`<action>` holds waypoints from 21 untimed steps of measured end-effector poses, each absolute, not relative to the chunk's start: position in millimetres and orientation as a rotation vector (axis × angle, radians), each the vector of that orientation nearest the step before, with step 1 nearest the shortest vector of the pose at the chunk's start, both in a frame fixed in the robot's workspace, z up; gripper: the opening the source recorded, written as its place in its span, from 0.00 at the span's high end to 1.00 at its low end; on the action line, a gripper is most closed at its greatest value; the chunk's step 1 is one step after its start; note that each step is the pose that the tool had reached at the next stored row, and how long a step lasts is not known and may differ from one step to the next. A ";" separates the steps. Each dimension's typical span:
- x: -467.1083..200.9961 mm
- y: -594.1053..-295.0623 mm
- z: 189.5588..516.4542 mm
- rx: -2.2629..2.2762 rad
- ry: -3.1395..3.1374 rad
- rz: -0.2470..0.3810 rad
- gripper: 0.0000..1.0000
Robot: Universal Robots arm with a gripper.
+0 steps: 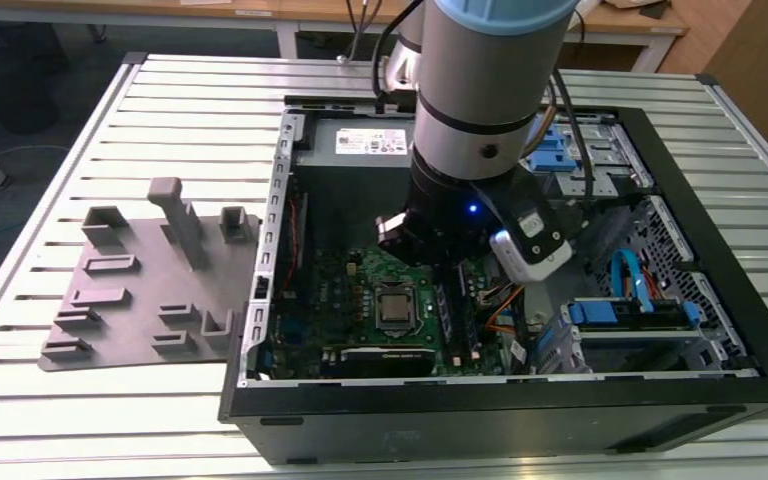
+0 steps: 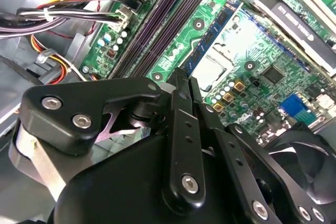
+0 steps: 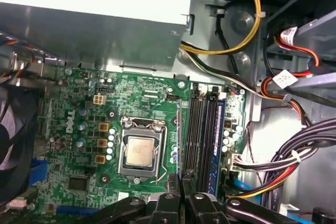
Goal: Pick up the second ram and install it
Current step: 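Insert the second ram into the second slot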
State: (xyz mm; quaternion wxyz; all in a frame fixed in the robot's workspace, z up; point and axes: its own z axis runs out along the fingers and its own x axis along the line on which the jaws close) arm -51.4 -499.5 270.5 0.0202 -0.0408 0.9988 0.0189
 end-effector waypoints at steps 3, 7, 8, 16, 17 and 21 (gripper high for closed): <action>-51.4 -499.5 270.4 -0.089 3.099 0.058 0.89; -51.4 -499.5 270.3 -0.038 3.099 0.057 0.89; -51.4 -499.5 270.3 -0.025 3.099 0.057 0.89; -51.4 -499.5 270.1 0.034 3.099 0.055 0.89; -51.4 -499.5 270.1 0.034 3.099 0.055 0.89; -51.4 -499.5 269.7 0.034 3.099 0.055 0.89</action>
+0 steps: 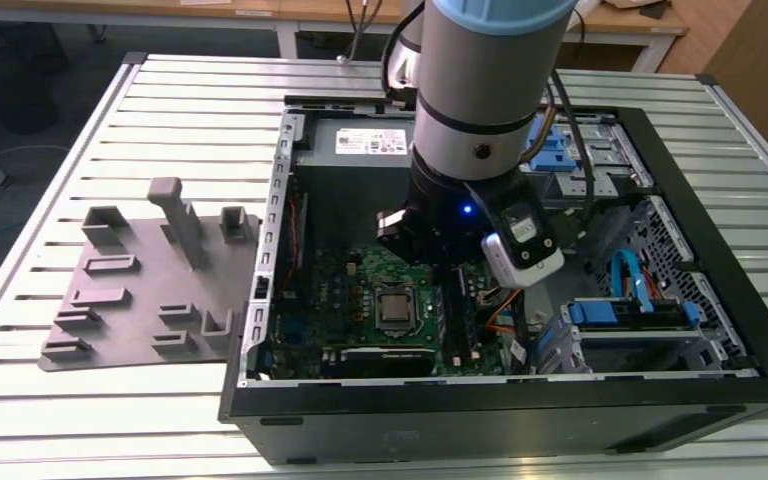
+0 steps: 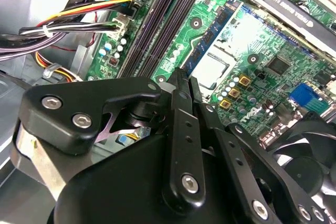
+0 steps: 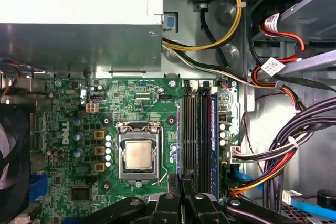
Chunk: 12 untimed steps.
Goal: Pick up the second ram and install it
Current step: 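Insert the second ram into the second slot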
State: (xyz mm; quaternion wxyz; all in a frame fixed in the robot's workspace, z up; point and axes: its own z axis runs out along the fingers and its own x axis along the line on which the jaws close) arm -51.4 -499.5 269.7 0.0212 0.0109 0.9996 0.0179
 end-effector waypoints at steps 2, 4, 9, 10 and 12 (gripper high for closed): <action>-51.4 -499.5 268.6 0.034 3.099 0.056 0.89; -51.4 -499.5 267.1 0.034 3.099 0.055 0.89; -51.4 -499.5 264.0 0.034 3.099 0.055 0.89; -51.4 -499.6 263.7 0.034 3.099 0.055 0.89; -51.4 -499.7 263.2 0.034 3.099 0.055 0.89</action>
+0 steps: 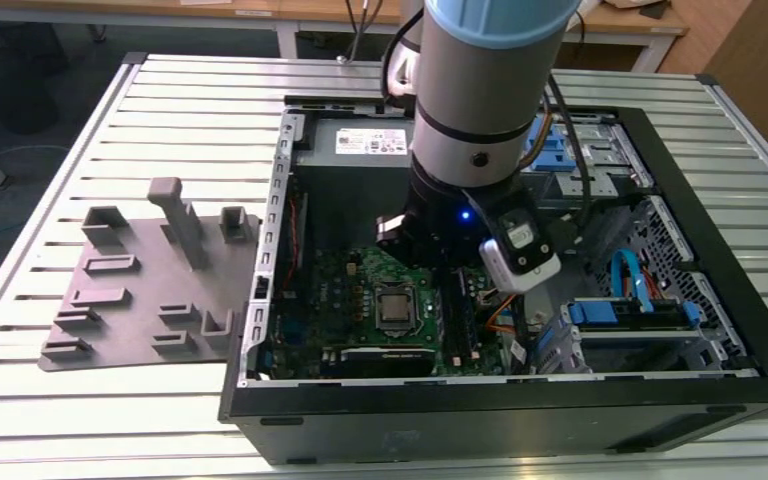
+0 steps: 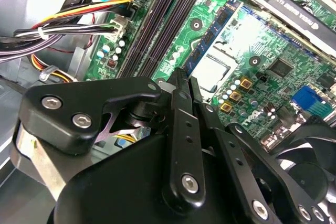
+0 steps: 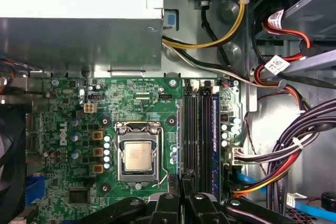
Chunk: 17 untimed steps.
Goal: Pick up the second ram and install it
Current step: 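Insert the second ram into the second slot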
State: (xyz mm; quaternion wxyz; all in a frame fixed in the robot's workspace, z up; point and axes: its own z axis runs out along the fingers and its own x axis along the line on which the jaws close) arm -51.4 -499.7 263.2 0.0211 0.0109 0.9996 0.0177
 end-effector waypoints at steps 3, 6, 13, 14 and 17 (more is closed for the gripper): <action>-51.4 -499.8 262.8 0.034 3.099 0.055 0.89; -51.4 -499.8 261.8 0.034 3.099 0.055 0.89; -51.4 -499.8 259.0 0.034 3.099 0.055 0.89; -51.4 -499.8 258.7 0.034 3.099 0.055 0.89; -51.4 -499.8 257.6 0.034 3.099 0.055 0.89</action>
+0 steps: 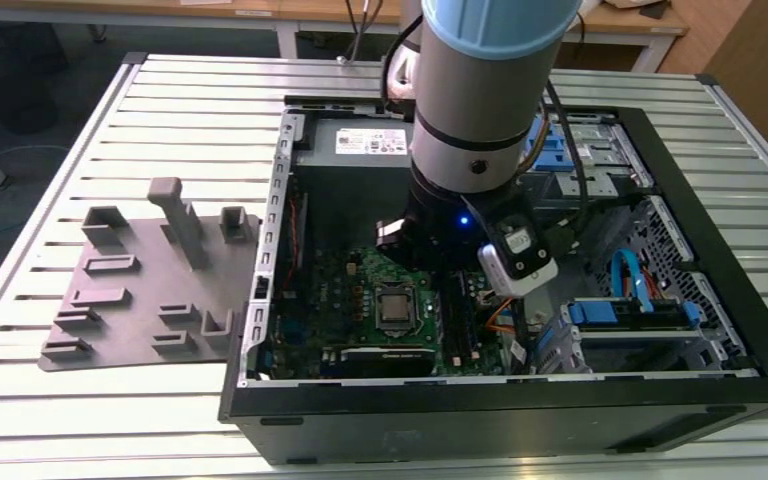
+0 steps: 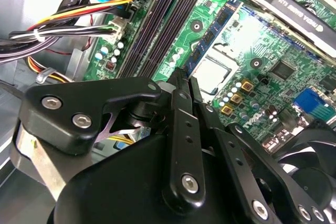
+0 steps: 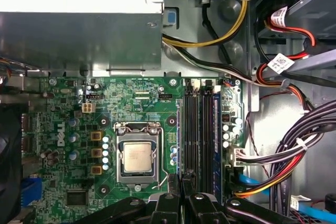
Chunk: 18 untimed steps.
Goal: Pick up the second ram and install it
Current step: 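Insert the second ram into the second slot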
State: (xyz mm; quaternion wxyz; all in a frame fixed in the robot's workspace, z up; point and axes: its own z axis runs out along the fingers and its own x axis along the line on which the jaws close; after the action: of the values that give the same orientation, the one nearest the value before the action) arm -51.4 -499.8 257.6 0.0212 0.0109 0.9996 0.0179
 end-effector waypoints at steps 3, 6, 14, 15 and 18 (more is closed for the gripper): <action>-51.4 -499.8 256.4 0.034 3.099 0.055 0.89; -51.4 -499.8 255.0 0.034 3.099 0.055 0.89; -50.7 -499.8 251.5 0.034 3.099 0.055 0.89; -50.0 -499.8 250.7 0.034 3.099 0.055 0.89; -45.1 -499.6 247.3 0.034 3.099 0.055 0.89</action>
State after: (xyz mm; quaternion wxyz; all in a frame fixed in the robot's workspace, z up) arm -45.1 -499.6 247.3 0.0210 0.0109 0.9996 0.0178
